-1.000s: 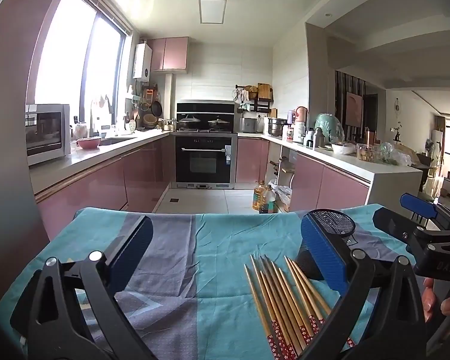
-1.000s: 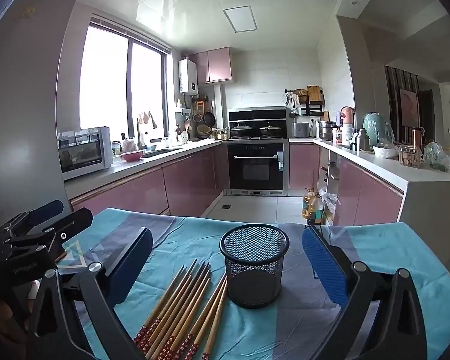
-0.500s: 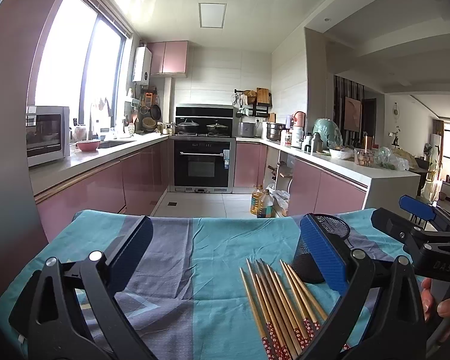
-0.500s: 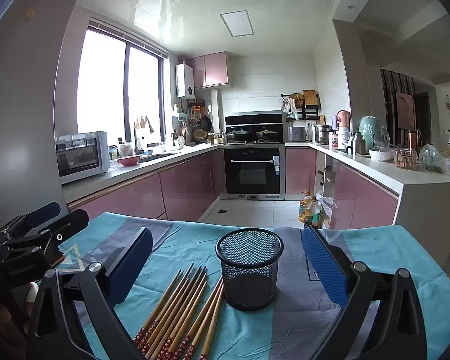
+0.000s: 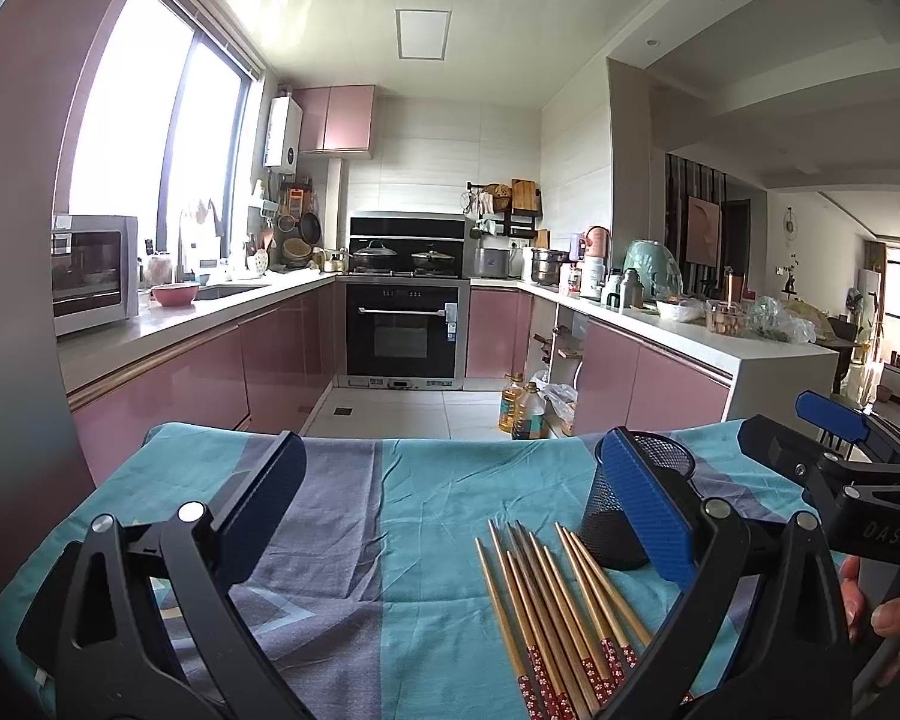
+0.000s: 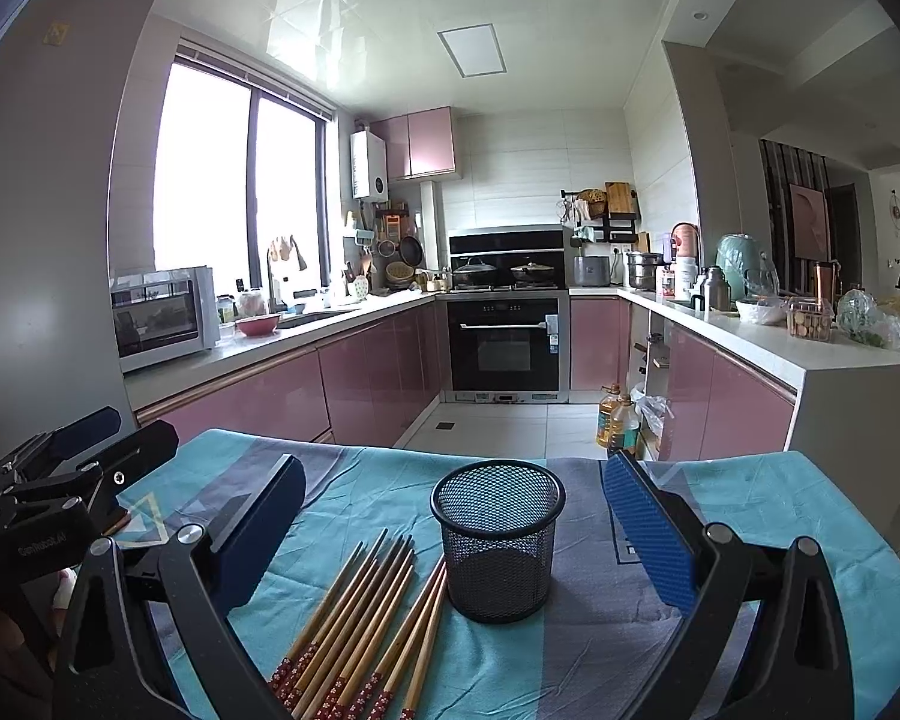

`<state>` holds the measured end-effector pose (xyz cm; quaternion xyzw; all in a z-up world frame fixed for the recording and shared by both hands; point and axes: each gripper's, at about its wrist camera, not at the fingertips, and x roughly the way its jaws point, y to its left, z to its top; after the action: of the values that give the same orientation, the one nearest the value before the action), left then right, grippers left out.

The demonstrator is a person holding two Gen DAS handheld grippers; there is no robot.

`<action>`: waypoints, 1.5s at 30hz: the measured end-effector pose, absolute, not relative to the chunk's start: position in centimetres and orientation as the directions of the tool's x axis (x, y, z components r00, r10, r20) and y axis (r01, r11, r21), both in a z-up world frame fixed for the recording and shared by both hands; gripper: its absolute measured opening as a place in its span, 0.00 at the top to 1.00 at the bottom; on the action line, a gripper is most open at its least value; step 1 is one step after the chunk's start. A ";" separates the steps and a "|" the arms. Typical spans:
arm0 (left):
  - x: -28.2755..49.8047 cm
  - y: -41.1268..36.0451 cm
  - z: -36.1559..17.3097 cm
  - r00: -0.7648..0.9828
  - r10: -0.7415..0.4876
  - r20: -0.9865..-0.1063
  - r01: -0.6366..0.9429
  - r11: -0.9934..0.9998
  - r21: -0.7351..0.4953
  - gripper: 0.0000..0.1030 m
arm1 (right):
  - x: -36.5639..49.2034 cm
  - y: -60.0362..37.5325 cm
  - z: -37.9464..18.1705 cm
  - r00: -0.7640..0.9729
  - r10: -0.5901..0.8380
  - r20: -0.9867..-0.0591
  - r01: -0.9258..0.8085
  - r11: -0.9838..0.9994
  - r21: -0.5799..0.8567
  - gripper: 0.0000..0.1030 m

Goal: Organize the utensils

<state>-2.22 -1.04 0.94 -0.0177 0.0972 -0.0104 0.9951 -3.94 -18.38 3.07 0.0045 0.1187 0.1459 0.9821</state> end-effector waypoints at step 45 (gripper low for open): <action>-2.3 -1.1 0.9 0.981 -0.021 -0.192 0.015 0.999 -0.036 0.06 | -3.9 -18.4 2.5 0.928 0.288 -0.235 -0.282 0.958 0.059 0.06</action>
<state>-2.30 -1.13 0.94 -0.0172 0.0964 -0.0090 0.9952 -3.90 -18.43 2.54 0.0121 0.1215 0.1450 0.9819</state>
